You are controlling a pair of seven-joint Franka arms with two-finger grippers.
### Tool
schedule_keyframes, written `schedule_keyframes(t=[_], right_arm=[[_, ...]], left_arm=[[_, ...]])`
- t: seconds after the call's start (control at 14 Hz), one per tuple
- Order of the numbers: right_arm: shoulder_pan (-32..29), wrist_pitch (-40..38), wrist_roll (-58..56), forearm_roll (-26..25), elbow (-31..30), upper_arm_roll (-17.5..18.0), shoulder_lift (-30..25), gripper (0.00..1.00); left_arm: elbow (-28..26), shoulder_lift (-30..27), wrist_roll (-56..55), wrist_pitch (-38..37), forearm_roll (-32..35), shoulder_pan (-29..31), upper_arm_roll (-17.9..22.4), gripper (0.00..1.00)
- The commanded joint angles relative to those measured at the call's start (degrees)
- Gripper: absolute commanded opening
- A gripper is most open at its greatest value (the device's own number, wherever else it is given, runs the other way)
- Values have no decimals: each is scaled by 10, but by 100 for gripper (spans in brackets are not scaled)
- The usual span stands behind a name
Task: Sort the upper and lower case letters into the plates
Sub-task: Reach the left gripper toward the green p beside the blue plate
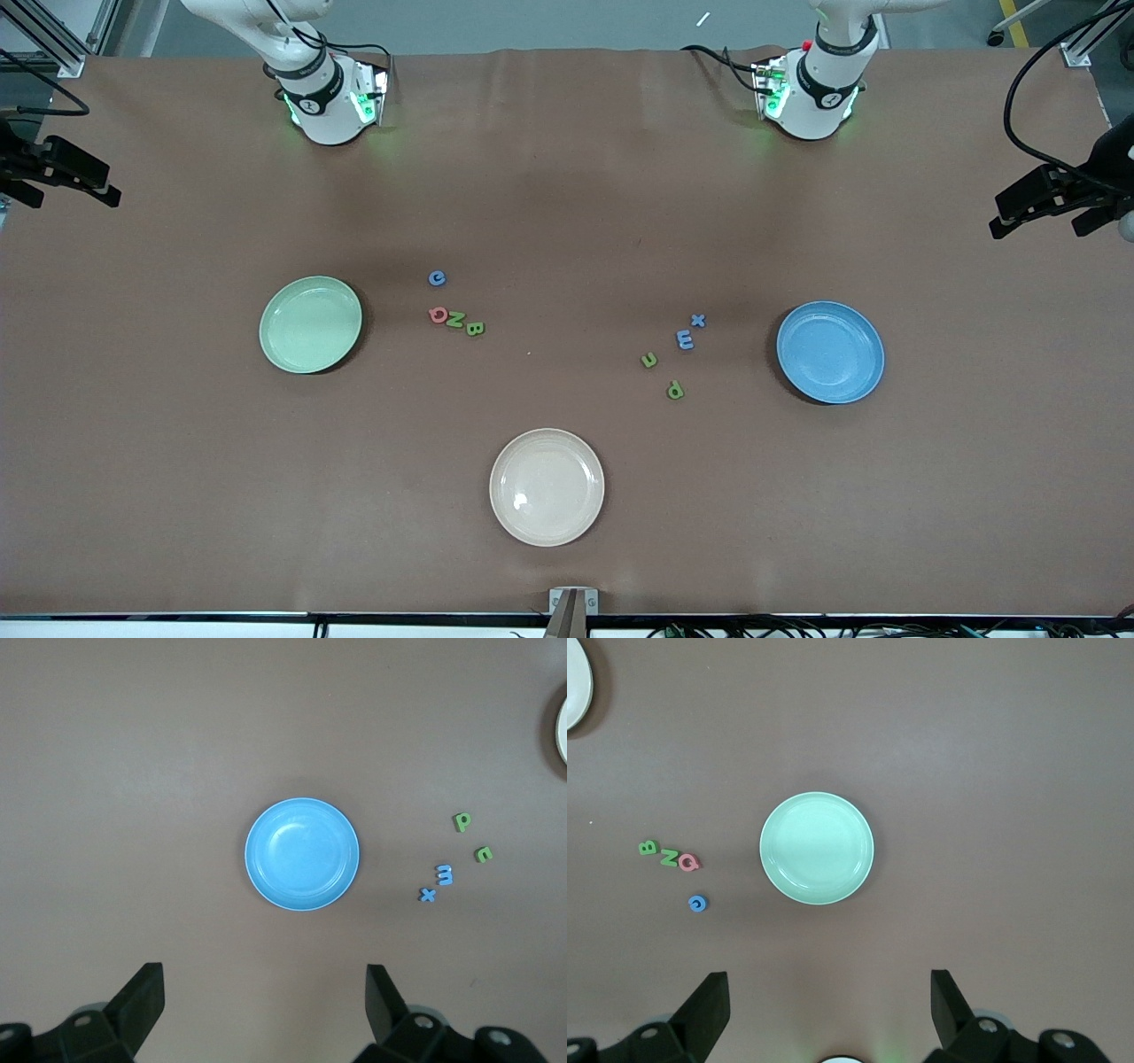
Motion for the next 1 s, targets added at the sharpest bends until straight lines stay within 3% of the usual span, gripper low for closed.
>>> schedule_keyframes(t=[0.0, 0.43, 0.93], right_arm=[[-3, 13, 8, 0, -15, 6, -15, 100], [6, 17, 9, -12, -18, 6, -15, 100], [5, 22, 11, -12, -22, 6, -14, 100]], left_arm=[[-1, -7, 8, -1, 1, -2, 2, 100], [-2, -5, -3, -3, 1, -4, 1, 100], [-3, 71, -16, 22, 1, -34, -1, 100]])
